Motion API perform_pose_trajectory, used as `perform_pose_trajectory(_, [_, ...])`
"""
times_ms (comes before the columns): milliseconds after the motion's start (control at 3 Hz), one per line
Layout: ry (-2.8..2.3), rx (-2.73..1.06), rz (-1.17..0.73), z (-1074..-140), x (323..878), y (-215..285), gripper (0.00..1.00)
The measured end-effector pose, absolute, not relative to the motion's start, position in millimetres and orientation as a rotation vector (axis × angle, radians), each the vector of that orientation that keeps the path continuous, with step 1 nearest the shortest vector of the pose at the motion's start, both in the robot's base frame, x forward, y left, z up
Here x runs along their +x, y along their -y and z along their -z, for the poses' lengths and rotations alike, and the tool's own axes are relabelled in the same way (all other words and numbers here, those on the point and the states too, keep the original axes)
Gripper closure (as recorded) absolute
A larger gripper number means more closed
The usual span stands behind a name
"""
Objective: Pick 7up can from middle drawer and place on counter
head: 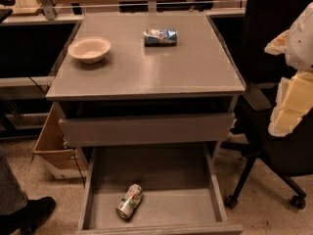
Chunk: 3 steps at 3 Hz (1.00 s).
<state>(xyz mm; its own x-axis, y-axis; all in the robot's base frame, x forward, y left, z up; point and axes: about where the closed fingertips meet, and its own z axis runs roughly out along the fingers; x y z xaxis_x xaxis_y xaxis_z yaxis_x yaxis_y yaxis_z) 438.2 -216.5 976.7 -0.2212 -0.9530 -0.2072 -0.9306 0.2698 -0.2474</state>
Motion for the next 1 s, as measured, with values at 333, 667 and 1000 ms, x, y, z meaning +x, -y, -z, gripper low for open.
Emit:
perform_pose_trajectory(333, [-2.230,-1.724,0.100,-977,438,216,0.00])
perform_pose_trajectory(667, [-2.184,-1.760,0.029,-941,446,188,0.00])
perform_pose_trajectory(1000, [-2.074,-1.862,-0.127,-866,456,129,0.00])
